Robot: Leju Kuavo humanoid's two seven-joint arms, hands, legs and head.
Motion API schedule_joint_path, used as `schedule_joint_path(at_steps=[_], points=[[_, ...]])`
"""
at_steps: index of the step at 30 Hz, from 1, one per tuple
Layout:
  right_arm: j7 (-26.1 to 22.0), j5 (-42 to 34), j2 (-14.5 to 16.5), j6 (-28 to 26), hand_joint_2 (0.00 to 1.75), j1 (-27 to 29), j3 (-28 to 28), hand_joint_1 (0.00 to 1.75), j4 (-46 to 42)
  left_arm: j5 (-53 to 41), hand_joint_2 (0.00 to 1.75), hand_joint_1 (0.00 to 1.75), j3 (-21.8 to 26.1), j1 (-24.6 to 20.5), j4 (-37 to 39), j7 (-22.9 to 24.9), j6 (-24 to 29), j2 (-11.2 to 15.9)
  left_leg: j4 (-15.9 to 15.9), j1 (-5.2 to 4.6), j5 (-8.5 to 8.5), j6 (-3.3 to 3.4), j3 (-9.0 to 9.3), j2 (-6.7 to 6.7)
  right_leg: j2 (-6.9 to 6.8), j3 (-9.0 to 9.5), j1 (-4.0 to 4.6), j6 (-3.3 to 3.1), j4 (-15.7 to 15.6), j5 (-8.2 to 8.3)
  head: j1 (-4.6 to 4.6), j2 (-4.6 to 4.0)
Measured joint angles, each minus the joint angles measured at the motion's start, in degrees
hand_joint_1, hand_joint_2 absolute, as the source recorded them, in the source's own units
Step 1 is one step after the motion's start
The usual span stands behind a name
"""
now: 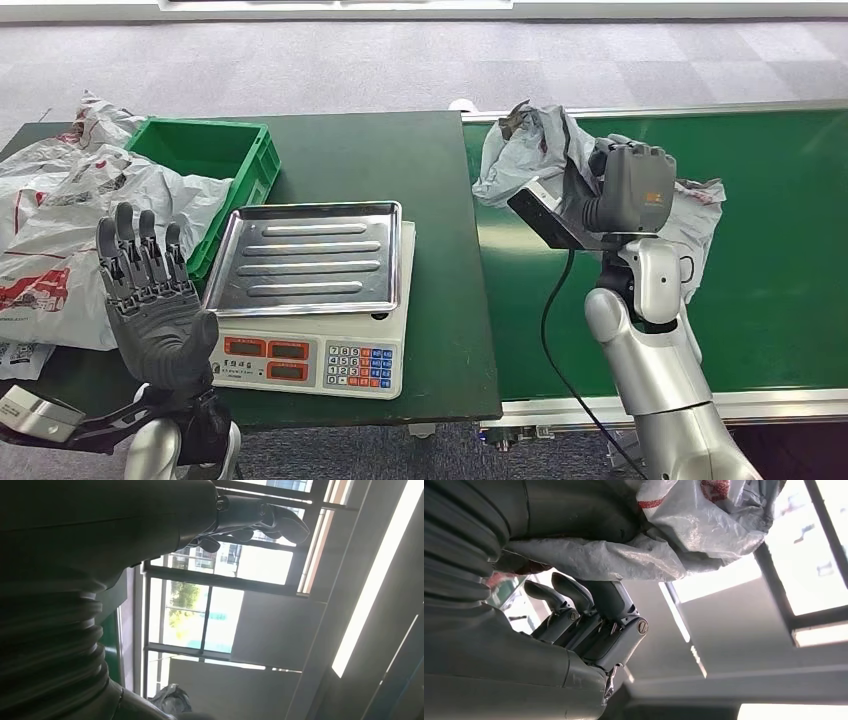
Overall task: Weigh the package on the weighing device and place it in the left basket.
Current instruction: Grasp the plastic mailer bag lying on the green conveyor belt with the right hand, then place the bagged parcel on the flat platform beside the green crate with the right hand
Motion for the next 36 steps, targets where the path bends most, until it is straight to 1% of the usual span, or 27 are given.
schedule_joint_path(at_steps=[3, 4, 6, 9, 13, 15, 18, 21, 24, 29, 32, 36], points=[[1.88, 5.43, 1.68, -4.03, 1.75, 0.29, -1.49, 1.75, -1.64, 0.16, 1.75, 0.00, -0.48, -0.34, 0.64, 0.00, -0.04, 0.00, 0.00, 0.01, 0.00, 0.00, 0.00, 0.01, 0.00, 0.00, 0.00, 0.00, 0.00, 0.00, -0.01, 0.00], [2.24, 6.61, 2.42, -4.38, 1.75, 0.09, -1.82, 1.75, -1.97, 0.24, 1.75, 0.00, -0.76, -0.63, 1.01, 0.00, -0.01, 0.00, -0.01, 0.02, 0.00, 0.00, -0.01, 0.02, 0.01, 0.00, 0.01, 0.00, 0.00, 0.00, -0.02, 0.00], [1.96, 6.61, 4.14, -2.83, 1.75, -1.22, -2.11, 1.75, -1.49, 0.33, 1.75, 0.00, -1.47, -1.44, 1.96, 0.00, 0.09, 0.01, -0.01, 0.03, 0.00, -0.01, -0.05, 0.07, 0.03, 0.00, 0.00, 0.00, 0.01, 0.01, -0.01, 0.00], [-1.15, 2.80, 7.85, 1.50, 1.75, -6.00, -1.69, 1.75, 3.80, 0.50, 1.75, 0.00, -2.54, -2.96, 3.71, 0.01, -0.16, 0.01, -0.02, 0.03, 0.03, -0.04, -0.08, 0.24, 0.15, 0.00, 0.01, -0.03, 0.03, 0.05, -0.01, 0.00], [-6.01, -0.99, 14.00, 4.82, 1.75, -13.87, 1.29, 1.75, 15.52, 0.52, 1.75, 0.00, -3.49, -4.93, 5.79, 0.02, -0.80, -0.34, -0.02, 0.08, 0.15, -0.13, 0.03, 0.29, 0.22, -0.03, 0.06, -0.11, 0.06, 0.15, 0.00, 0.00], [-7.31, -4.69, 16.87, 6.04, 1.75, -16.72, 4.28, 1.75, 20.52, 0.50, 1.75, 0.00, -3.55, -5.38, 6.33, 0.02, -0.89, -0.56, -0.02, 0.12, 0.17, -0.16, 0.03, 0.25, 0.22, -0.03, 0.10, -0.13, 0.07, 0.15, -0.02, 0.00], [-7.69, -12.22, 19.54, 6.77, 1.75, -18.98, 10.44, 1.75, 25.13, 0.53, 1.75, 0.00, -3.56, -5.38, 6.51, 0.02, -0.92, -0.69, -0.03, 0.16, 0.17, -0.17, 0.00, 0.18, 0.18, -0.05, 0.15, -0.17, 0.07, 0.11, -0.02, 0.00], [-7.81, -16.20, 20.97, 6.47, 1.75, -19.55, 15.61, 1.75, 28.44, 0.79, 1.75, 0.00, -3.48, -5.04, 6.48, 0.01, -1.15, -0.70, -0.04, 0.17, 0.17, -0.17, -0.04, 0.10, 0.10, -0.05, 0.15, -0.22, 0.07, 0.07, -0.02, 0.00], [-8.56, -18.13, 21.66, 6.22, 1.75, -19.68, 18.62, 1.75, 31.77, 1.02, 1.75, 0.00, -3.15, -4.78, 6.46, 0.00, -1.41, -0.70, -0.04, 0.15, 0.17, -0.17, -0.07, 0.02, 0.04, -0.04, 0.13, -0.23, 0.06, 0.06, -0.01, 0.00], [-9.49, -19.61, 22.10, 6.40, 1.75, -19.78, 20.81, 1.75, 35.34, 0.97, 1.75, 0.00, -2.73, -4.70, 6.46, 0.00, -1.52, -0.73, -0.01, 0.11, 0.17, -0.16, -0.08, -0.01, 0.02, -0.03, 0.07, -0.20, 0.05, 0.09, -0.01, 0.00], [-9.65, -20.63, 22.21, 7.68, 1.75, -20.09, 21.68, 1.75, 36.52, 0.44, 1.75, 0.00, -2.58, -4.70, 6.44, 0.00, -1.30, -0.76, 0.01, 0.11, 0.16, -0.16, -0.07, 0.00, 0.03, -0.03, 0.07, -0.19, 0.05, 0.10, -0.02, 0.00], [-8.42, -22.17, 22.25, 8.87, 1.75, -20.60, 22.69, 1.75, 38.28, -0.13, 1.75, 0.00, -1.88, -4.68, 6.04, 0.00, 1.03, -1.12, 0.01, 0.12, 0.16, -0.16, -0.07, -0.01, 0.02, -0.04, 0.09, -0.19, 0.05, 0.10, -0.01, 0.00]])
